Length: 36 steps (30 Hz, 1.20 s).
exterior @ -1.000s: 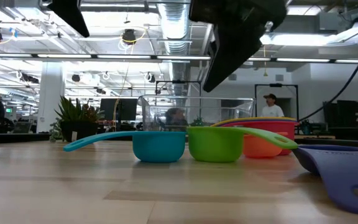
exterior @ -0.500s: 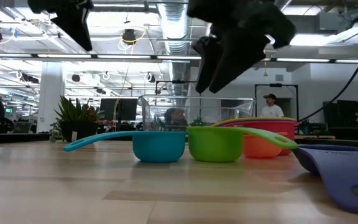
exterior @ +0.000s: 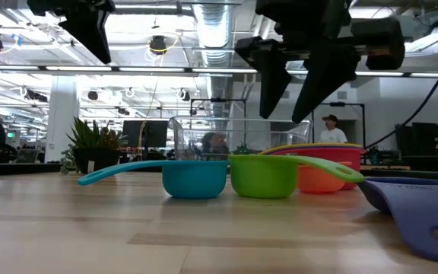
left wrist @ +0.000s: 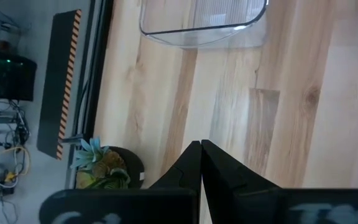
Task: Nest measuring cups in basket
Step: Stack the green measuring cup on top of the blue measuring cup
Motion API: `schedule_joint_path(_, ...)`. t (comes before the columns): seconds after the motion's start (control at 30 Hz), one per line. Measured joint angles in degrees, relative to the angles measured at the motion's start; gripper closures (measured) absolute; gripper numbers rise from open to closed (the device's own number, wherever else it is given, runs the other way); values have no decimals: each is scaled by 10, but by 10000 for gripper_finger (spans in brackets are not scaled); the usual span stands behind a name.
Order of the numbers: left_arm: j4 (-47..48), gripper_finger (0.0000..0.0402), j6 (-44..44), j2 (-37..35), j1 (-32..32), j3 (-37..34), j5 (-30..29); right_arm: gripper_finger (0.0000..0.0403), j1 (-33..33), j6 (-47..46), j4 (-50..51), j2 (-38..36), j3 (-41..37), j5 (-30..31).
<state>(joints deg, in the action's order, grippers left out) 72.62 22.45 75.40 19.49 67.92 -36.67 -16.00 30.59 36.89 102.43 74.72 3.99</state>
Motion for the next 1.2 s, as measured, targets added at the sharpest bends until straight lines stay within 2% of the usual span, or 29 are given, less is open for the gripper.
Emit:
schedule_joint_path(0.37,0,402,-3,-2,0,0,-1,184,-7,147,-35,0,-34,-12)
schedule_joint_path(0.67,1,401,-3,-2,0,0,-2,193,-8,151,-97,0,-57,-18)
schedule_joint_path(0.97,1,402,-3,-2,0,0,-2,198,-8,151,-97,0,-80,-26)
schedule_joint_path(1.2,0,401,-3,-2,0,0,-2,198,-13,233,-107,0,-94,-25)
